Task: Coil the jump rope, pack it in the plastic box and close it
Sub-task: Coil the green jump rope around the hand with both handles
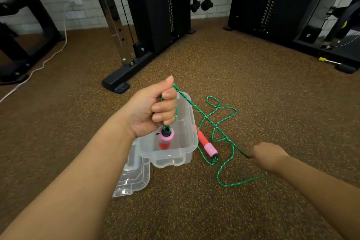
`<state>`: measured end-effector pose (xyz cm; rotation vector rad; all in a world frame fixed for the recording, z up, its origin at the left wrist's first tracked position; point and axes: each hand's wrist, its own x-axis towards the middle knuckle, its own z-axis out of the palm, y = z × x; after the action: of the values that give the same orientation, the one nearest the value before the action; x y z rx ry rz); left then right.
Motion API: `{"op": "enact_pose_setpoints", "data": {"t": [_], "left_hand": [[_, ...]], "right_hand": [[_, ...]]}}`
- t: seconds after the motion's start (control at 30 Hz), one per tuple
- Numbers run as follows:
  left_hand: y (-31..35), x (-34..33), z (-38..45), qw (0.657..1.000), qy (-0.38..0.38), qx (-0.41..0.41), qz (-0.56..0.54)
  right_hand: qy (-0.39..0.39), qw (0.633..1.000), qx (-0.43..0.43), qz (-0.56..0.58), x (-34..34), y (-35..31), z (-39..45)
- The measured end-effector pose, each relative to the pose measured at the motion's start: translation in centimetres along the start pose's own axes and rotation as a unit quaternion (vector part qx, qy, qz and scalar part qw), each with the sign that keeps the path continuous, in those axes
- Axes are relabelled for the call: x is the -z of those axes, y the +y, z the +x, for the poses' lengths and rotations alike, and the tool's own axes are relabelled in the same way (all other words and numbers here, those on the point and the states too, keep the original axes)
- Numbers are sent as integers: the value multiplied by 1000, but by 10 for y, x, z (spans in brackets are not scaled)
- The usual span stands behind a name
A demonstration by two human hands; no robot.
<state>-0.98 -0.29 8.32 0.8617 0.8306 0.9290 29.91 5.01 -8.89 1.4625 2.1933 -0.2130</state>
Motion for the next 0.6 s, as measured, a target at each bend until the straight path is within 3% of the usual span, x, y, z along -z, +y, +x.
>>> {"op": "enact_pose_setpoints", "data": {"t": [0.1, 0.17, 0.23, 0.3, 0.37, 0.43, 0.53, 0.6], "left_hand": [[-7, -14, 6, 1000, -16, 20, 16], [-11, -20, 8, 999, -27, 37, 22], [-15, -24, 10, 998, -27, 52, 26], [-18, -24, 11, 998, -17, 57, 22], [-17, -22, 12, 998, -8, 55, 13], [-16, -20, 12, 999, -5, 50, -3], [-14, -17, 11, 999, -7, 46, -18], [-14, -18, 11, 999, 5, 41, -22]], "right_hand": [[11, 993, 35, 109, 5, -13, 3], [41, 966, 87, 239, 16, -27, 3], [80, 901, 155, 398, 41, -46, -4], [68, 808, 225, 541, 65, -65, -15], [23, 756, 271, 596, 82, -80, -23], [12, 742, 274, 612, 84, -93, -28], [60, 715, 264, 644, 83, -107, -33], [87, 667, 253, 696, 89, -111, -34]]}}
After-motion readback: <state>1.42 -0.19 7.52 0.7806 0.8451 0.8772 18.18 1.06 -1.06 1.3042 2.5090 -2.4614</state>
